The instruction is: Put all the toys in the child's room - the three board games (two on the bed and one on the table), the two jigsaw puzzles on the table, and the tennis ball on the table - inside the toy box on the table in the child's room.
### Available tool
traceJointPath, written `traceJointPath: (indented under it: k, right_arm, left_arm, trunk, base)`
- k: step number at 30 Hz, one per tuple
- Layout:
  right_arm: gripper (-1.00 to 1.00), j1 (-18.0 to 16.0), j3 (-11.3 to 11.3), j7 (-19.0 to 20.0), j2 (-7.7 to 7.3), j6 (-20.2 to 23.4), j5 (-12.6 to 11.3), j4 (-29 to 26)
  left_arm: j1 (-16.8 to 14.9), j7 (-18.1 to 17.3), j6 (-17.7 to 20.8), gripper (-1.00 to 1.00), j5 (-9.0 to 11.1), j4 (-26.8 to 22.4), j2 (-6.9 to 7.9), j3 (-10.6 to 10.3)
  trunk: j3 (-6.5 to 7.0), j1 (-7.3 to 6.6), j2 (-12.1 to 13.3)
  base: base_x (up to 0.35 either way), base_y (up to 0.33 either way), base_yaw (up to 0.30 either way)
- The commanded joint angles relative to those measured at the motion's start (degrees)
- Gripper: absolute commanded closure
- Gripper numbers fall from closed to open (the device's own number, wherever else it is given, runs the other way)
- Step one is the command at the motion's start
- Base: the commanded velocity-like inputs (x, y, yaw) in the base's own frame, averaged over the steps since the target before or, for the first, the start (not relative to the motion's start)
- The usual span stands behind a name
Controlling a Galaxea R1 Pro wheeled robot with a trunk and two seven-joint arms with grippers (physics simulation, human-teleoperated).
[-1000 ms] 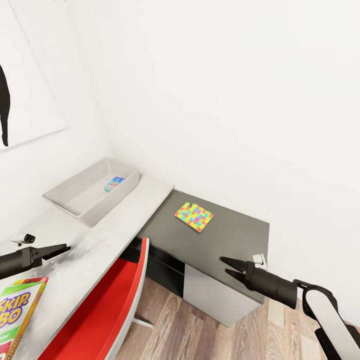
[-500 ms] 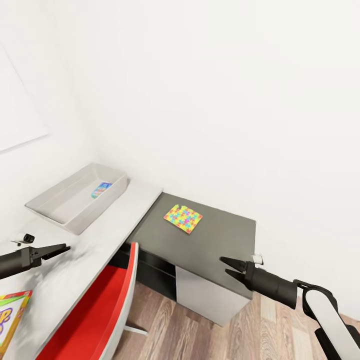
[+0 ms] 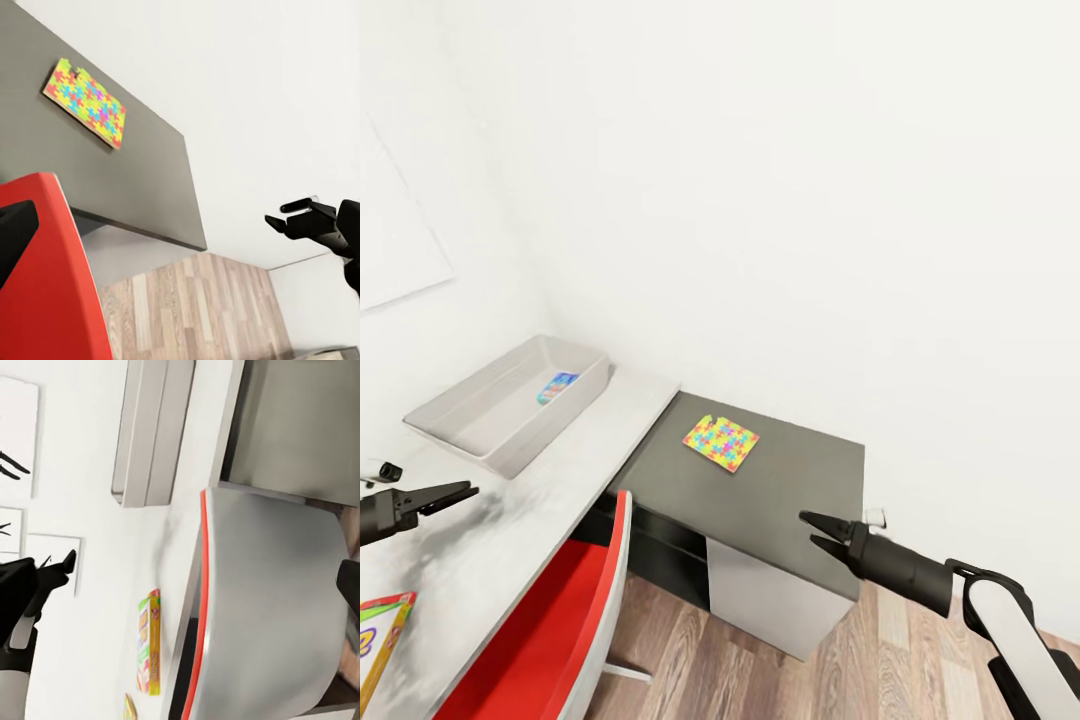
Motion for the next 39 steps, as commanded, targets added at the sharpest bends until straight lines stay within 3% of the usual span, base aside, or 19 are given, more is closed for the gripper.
traceJointPath:
  k: [1,39]
  right_arm:
    - [-1.0,-0.05,-0.01,0.52,0.0,0.0,0.52,0.0]
    - [-1.0,-0.05,0.24,0.51,0.03,-1.13,0.61,0.24]
  left_arm:
    - [-0.04,-0.24,0.61,-1.0,-0.06,0.0,0.04,0.02]
    - [-0.04,-0.24,1.15,-1.0,0.02,0.0,0.24,0.12]
  trunk:
    - [-0.01,0.04,-0.1]
    - [3.62,0.04,-0.1]
  base:
    - [0.0,0.0,-0.003]
    - [0.0,0.0,0.0]
